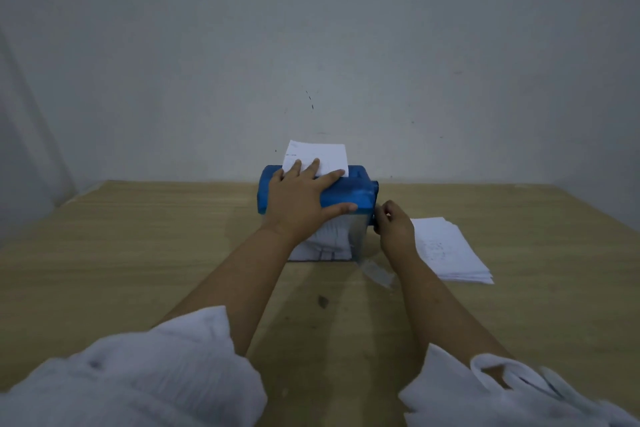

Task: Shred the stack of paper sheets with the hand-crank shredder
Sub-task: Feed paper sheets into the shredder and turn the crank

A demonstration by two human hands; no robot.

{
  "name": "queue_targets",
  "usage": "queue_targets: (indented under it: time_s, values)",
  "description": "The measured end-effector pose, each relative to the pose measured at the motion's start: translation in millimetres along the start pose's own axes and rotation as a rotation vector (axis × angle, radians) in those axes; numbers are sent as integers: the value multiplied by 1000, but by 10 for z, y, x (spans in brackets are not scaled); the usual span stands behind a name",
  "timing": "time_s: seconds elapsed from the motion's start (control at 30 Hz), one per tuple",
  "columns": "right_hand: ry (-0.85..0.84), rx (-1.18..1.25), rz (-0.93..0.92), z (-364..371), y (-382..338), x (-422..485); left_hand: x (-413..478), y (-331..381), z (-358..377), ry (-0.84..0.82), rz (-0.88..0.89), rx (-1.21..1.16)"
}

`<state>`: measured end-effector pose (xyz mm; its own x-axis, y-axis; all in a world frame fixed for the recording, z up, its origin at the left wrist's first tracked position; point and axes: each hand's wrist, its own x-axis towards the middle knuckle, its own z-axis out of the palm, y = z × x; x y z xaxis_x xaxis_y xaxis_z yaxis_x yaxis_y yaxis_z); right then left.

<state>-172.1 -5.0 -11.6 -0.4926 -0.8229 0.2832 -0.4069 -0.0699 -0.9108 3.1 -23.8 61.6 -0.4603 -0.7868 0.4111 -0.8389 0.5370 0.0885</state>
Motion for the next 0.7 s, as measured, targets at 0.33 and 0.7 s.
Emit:
queue_targets:
  time_s: [0.33,0.7]
  values:
    - [175,139,-92,-101,-91,-468,-77,50,-64,-37,-16,-69]
    - [217,609,-77,-148,-691,-417,-57,114,-63,-43,-30,-34]
